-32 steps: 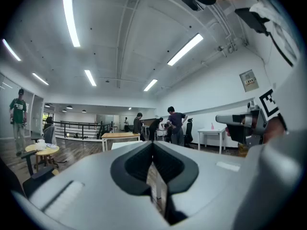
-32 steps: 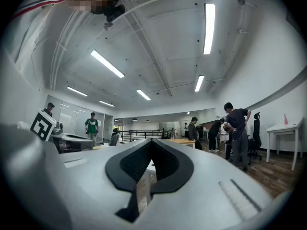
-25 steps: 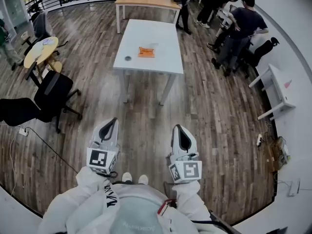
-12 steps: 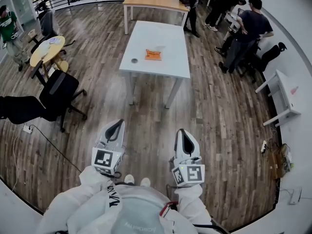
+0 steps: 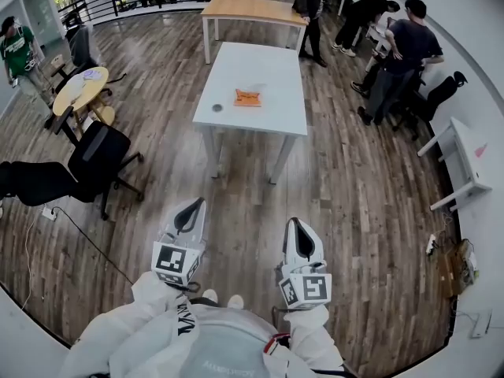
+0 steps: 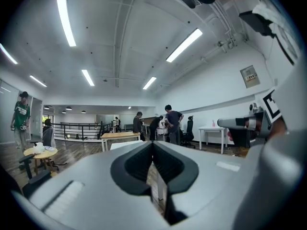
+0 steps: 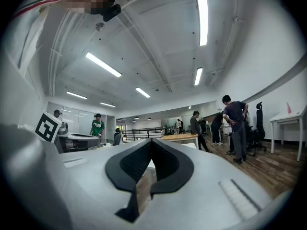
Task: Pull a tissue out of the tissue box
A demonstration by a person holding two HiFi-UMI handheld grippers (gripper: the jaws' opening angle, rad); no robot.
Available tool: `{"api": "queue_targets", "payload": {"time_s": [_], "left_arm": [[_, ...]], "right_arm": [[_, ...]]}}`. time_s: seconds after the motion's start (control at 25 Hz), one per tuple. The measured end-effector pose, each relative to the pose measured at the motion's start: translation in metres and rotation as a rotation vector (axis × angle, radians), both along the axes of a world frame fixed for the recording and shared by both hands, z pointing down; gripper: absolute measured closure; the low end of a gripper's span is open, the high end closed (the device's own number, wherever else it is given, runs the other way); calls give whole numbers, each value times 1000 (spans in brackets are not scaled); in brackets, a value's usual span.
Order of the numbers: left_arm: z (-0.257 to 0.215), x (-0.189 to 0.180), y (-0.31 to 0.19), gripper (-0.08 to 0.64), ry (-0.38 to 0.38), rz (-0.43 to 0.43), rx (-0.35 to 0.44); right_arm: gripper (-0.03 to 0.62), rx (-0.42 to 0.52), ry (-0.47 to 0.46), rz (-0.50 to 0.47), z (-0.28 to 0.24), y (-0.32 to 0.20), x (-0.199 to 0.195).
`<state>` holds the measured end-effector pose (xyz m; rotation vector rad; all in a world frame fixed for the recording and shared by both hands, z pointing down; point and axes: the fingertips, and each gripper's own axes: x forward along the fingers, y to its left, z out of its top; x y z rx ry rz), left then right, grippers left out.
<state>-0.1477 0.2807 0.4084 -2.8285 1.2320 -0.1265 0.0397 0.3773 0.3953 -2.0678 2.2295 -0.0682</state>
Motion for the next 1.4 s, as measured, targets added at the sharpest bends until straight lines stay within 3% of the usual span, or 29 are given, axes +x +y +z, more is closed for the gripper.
{"api": "queue_targets", "payload": {"time_s": [0.4,1.08,1.4], "left_arm": [[9,9,-22,560,4,-32,-9],[14,19,-168,560,3,-9,-16],[15,13,-211,560,4,-11,-23]], "right_arm": [[592,10,-12,6,-1,-31,24],[592,-5,8,55,0,-165,41],[592,-14,7,57,1,-212,37]]}}
